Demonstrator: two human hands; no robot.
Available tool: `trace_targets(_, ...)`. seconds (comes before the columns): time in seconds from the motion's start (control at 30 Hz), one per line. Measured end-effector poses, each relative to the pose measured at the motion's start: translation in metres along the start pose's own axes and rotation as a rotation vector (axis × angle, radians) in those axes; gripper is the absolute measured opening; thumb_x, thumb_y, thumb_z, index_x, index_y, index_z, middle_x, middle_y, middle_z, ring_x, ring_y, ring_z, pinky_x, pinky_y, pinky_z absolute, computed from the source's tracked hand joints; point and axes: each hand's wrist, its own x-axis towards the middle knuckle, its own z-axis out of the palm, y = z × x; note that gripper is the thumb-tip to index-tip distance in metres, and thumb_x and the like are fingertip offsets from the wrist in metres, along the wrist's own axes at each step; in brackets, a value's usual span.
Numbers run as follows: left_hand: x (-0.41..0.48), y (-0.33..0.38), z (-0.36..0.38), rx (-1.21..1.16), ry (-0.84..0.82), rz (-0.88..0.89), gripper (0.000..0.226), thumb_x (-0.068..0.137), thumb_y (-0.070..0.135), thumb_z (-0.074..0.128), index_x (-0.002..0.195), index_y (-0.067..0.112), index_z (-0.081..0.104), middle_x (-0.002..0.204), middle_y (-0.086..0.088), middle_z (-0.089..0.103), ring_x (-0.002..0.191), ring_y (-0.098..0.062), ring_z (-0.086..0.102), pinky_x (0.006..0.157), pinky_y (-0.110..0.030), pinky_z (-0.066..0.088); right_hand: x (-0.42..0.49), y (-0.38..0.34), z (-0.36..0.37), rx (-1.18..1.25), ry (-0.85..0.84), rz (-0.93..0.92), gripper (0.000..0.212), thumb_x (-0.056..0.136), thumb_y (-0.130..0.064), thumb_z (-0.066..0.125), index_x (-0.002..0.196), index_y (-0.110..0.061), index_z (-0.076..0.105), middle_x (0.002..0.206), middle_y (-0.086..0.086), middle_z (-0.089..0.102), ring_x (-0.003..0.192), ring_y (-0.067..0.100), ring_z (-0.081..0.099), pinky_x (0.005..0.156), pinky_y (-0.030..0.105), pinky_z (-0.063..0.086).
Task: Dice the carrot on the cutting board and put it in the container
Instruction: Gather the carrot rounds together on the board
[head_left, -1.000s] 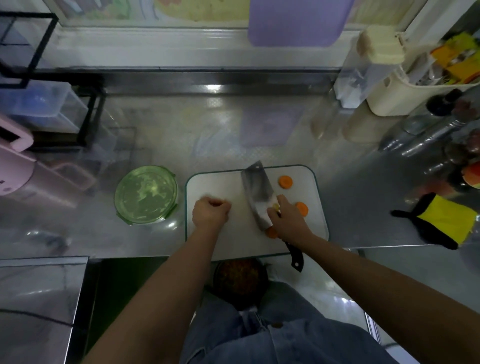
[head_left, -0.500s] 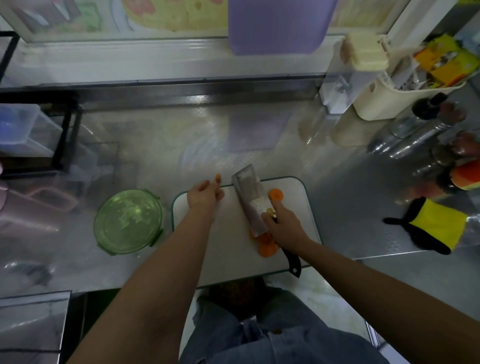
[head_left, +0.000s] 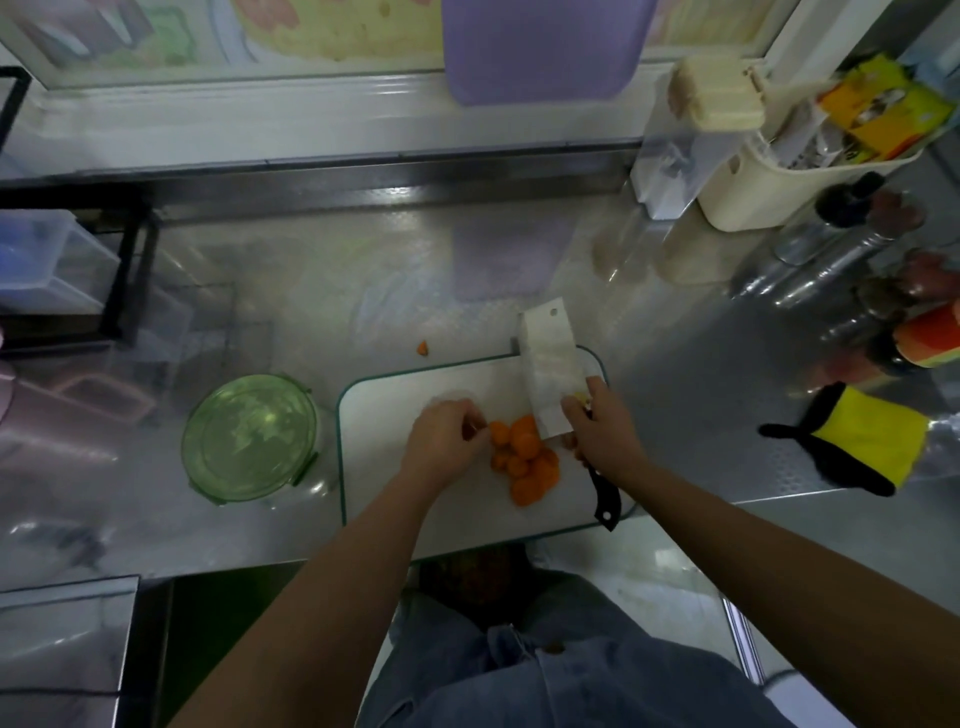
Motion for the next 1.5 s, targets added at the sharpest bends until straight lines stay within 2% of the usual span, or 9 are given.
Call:
trace_targets(0.17, -0.01, 0.007, 0.01, 0.087, 0.006, 0.057, 0.027, 0.076, 0.038, 0.069, 0.096, 0.021, 0.063, 0.091, 0.003, 0.059, 0.089, -0.017, 0.059, 0.068, -0.026, 0.04, -0.012, 0.01, -0.008, 0.048, 0.016, 0.06, 0.014, 0.099, -0.019, 0.045, 0.109, -0.01, 0.046, 0.074, 0.012, 0.056, 0.049, 0.016, 0.051, 0.042, 0.027, 0.043)
trace_targets(0.4, -0.018, 0.017, 0.022, 0.103, 0.023, 0.16, 0.064, 0.084, 0.05, 0.062, 0.14, 0.029, 0.043, 0.128, -0.002, 0.043, 0.115, -0.018, 0.049, 0.088, -0.033, 0.047, -0.021, 0.016, -0.019, 0.116, 0.041, 0.089, 0.012, 0.099, -0.02, 0.044, 0.109, -0.013, 0.046, 0.072, 0.006, 0.053, 0.053, 0.015, 0.05, 0.043, 0.025, 0.042)
trace_targets(0.53, -0.013, 0.032, 0.03, 0.185, 0.015, 0.228, 0.062, 0.088, 0.053, 0.055, 0.142, 0.024, 0.043, 0.13, -0.004, 0.041, 0.12, -0.021, 0.04, 0.095, -0.033, 0.04, -0.027, 0.02, -0.024, 0.108, 0.033, 0.093, 0.011, 0.099, -0.021, 0.044, 0.109, -0.016, 0.045, 0.076, 0.005, 0.055, 0.056, 0.015, 0.053, 0.044, 0.026, 0.043)
trace_targets(0.77, -0.004, 0.036, 0.037, 0.261, 0.028, 0.22, 0.054, 0.082, 0.042, 0.066, 0.128, 0.017, 0.053, 0.126, -0.008, 0.044, 0.115, -0.025, 0.04, 0.095, -0.033, 0.035, -0.027, 0.028, -0.031, 0.098, 0.022, 0.103, 0.012, 0.099, -0.022, 0.045, 0.109, -0.016, 0.046, 0.077, 0.007, 0.056, 0.054, 0.015, 0.052, 0.043, 0.024, 0.042)
trace_targets(0.97, -0.004, 0.035, 0.035, 0.202, 0.074, 0.208, 0.059, 0.082, 0.052, 0.064, 0.13, 0.019, 0.053, 0.124, -0.006, 0.046, 0.116, -0.024, 0.042, 0.098, -0.033, 0.034, -0.023, 0.036, -0.04, -0.264, 0.195, -0.047, 0.013, 0.098, -0.026, 0.044, 0.101, -0.014, 0.048, 0.077, 0.006, 0.056, 0.066, 0.023, 0.055, 0.055, 0.029, 0.038)
trace_targets(1.13, -0.015, 0.018, 0.031, 0.261, 0.238, 0.129, 0.053, 0.088, 0.053, 0.049, 0.123, 0.015, 0.059, 0.124, -0.011, 0.052, 0.118, -0.03, 0.046, 0.095, -0.042, 0.038, -0.033, 0.033, -0.04, -0.65, 0.117, -0.139, 0.022, 0.099, -0.028, 0.039, 0.114, -0.012, 0.044, 0.068, 0.002, 0.051, 0.061, 0.028, 0.057, 0.053, 0.031, 0.04)
trace_targets(1.23, -0.028, 0.0, 0.027, 0.252, 0.333, 0.052, 0.059, 0.089, 0.053, 0.032, 0.116, 0.012, 0.064, 0.124, -0.016, 0.056, 0.116, -0.035, 0.05, 0.095, -0.046, 0.042, -0.041, 0.029, -0.031, -0.705, 0.085, -0.158, 0.018, 0.098, -0.026, 0.039, 0.112, -0.014, 0.043, 0.062, -0.004, 0.046, 0.055, 0.021, 0.05, 0.051, 0.029, 0.038)
trace_targets(1.37, -0.046, -0.029, 0.022, 0.347, 0.317, -0.019, 0.054, 0.088, 0.045, 0.033, 0.12, 0.012, 0.062, 0.129, -0.023, 0.053, 0.12, -0.041, 0.048, 0.1, -0.058, 0.037, -0.05, 0.02, -0.011, -0.747, 0.061, -0.194, 0.016, 0.096, -0.023, 0.041, 0.11, -0.016, 0.042, 0.067, 0.0, 0.049, 0.059, 0.023, 0.054, 0.052, 0.03, 0.039)
trace_targets(1.5, -0.065, -0.049, 0.017, 0.393, 0.184, -0.093, 0.058, 0.092, 0.05, 0.034, 0.143, 0.022, 0.041, 0.152, -0.02, 0.027, 0.14, -0.04, 0.021, 0.109, -0.063, 0.016, -0.059, 0.01, 0.016, -0.743, 0.026, -0.185, 0.028, 0.096, -0.023, 0.04, 0.122, -0.015, 0.039, 0.072, 0.005, 0.053, 0.063, 0.026, 0.054, 0.055, 0.031, 0.038)
